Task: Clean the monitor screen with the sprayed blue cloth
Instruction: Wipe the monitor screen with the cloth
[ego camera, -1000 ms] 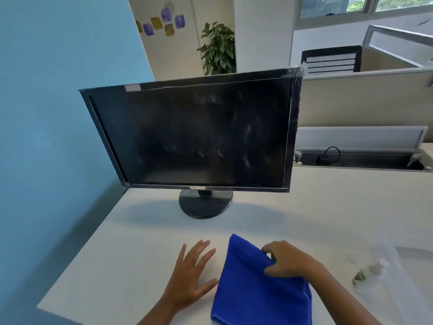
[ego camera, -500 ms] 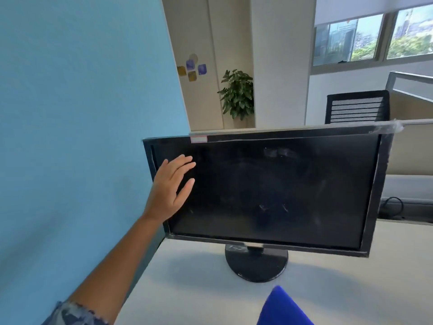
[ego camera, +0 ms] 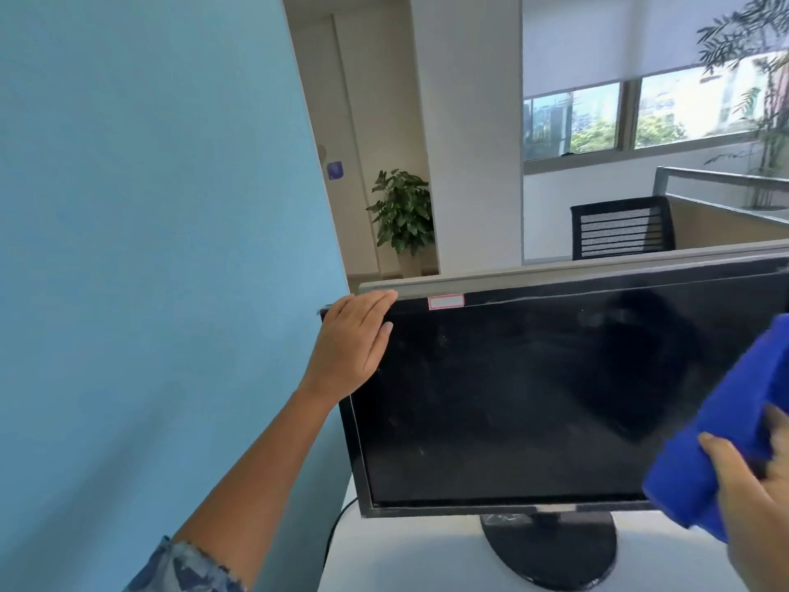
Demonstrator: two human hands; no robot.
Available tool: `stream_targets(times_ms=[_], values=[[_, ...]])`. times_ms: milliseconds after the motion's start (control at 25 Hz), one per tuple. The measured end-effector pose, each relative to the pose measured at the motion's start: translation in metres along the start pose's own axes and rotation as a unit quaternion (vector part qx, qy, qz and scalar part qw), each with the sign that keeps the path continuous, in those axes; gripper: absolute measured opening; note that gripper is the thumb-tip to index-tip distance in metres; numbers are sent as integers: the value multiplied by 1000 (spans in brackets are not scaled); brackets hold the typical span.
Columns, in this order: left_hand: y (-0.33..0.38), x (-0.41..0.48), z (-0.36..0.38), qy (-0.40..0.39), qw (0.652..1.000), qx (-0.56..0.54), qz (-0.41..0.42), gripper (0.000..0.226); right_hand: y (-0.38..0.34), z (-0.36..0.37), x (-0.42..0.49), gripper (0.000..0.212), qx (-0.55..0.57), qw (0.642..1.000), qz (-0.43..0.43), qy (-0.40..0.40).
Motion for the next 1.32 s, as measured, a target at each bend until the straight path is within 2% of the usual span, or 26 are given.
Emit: stream_targets(times_ms=[40,80,160,240,320,400,480,560,760,1000,1120,1200,1320], values=[[-1,0,1,9,1000,-5,-1,38,-19,23,-14,54,26,998,-51,-10],[-1,0,1,17,1000,-6,0,38,-29,44,-25,50,33,998,-39,-42],[-2,-2,2,27,1000,3,14,39,-47,90,-52,47,-8,989,-59,-137],[-3,-3,5,29,999,16,27,42,-59,113,-67,47,-46,976,-87,-193],[-3,-6,9,23,999,31,26,45,-60,117,-72,50,-75,971,-132,-186],[-1,-8,13,15,999,45,25,49,-57,109,-64,57,-124,972,-167,-113],[1,-8,13,11,999,47,25,51,-56,97,-44,61,-219,950,-223,-19],[1,-8,9,12,999,34,22,50,-52,91,-25,61,-266,933,-241,19],[-1,-7,2,2,1000,-4,14,46,-36,93,0,63,-197,950,-242,-13],[-7,-4,2,-8,999,-50,-7,43,-37,100,-4,39,-81,972,-211,67],[-6,-4,1,-11,998,-65,-16,43,-39,107,-14,29,-137,961,-224,84],[-5,-4,0,-12,997,-72,-22,43,-43,116,-26,44,-173,960,-206,77],[-3,-4,-1,-10,997,-76,-25,43,-45,137,-43,74,-202,966,-161,3]])
Point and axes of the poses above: each hand's wrist, its own x-axis towards the middle knuckle, its own z-axis out of the palm, y = z × x, the point moved 5 cm from there along x, towards the middle knuckle, and after that the axes turned 2 degrees about x, right-handed, at the moved point
